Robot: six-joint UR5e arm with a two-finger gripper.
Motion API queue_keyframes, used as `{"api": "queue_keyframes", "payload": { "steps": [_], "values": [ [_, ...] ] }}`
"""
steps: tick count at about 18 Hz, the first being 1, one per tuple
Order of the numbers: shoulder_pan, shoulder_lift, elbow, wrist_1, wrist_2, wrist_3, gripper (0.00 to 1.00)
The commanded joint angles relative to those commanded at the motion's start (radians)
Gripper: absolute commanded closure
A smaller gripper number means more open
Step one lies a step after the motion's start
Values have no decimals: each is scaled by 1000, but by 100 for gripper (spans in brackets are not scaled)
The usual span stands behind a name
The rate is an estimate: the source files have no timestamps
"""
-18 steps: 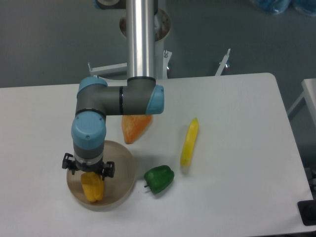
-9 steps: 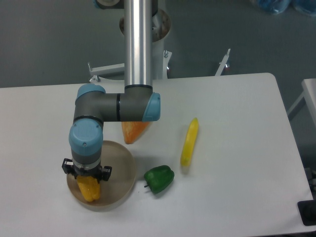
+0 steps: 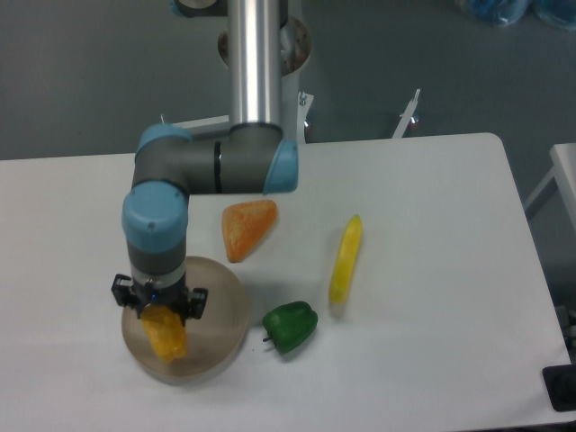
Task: Pick up the yellow pepper from the plate
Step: 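Close the gripper on the yellow pepper and lift it, then carry the held yellow pepper off the plate beside the yellow vegetable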
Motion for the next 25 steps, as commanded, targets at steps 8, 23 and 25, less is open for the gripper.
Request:
{"api": "queue_keyframes", "payload": {
  "steps": [8, 23, 25],
  "values": [
    [195, 143, -37, -182, 2, 308, 73],
    [491, 163, -129, -213, 11, 1079, 72],
    [491, 161, -124, -218, 44, 1147, 72]
  ]
}}
